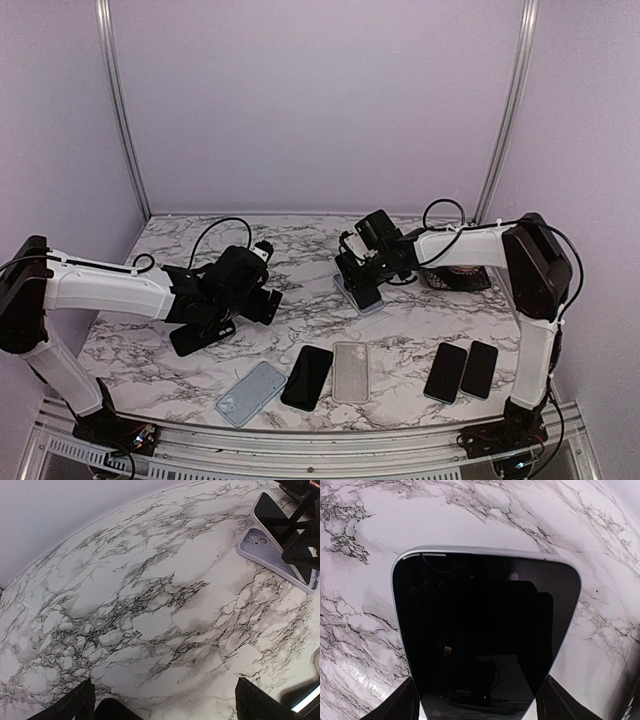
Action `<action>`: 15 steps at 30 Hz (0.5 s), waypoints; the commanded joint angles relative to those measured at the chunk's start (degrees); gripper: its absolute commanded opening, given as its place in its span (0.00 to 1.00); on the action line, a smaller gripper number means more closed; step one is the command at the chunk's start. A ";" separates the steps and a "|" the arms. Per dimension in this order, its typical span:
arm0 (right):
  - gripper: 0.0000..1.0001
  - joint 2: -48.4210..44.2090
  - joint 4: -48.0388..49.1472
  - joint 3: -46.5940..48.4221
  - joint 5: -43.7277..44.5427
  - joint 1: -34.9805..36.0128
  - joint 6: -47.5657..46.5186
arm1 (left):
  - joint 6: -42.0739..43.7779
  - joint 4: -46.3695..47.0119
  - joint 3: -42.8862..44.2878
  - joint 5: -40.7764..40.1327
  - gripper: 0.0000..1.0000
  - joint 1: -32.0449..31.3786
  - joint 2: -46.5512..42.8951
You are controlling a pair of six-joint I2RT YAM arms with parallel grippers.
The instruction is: Put the phone into the phone case
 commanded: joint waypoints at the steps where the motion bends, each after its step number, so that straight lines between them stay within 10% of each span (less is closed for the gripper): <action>1: 0.43 -1.51 -1.69 1.45 -0.80 0.15 3.26 | -0.57 -2.18 1.77 0.31 0.98 0.34 0.85; 15: 0.43 -0.36 -7.42 1.98 -2.56 0.28 2.62 | -0.40 -2.45 1.64 0.11 0.98 0.43 1.33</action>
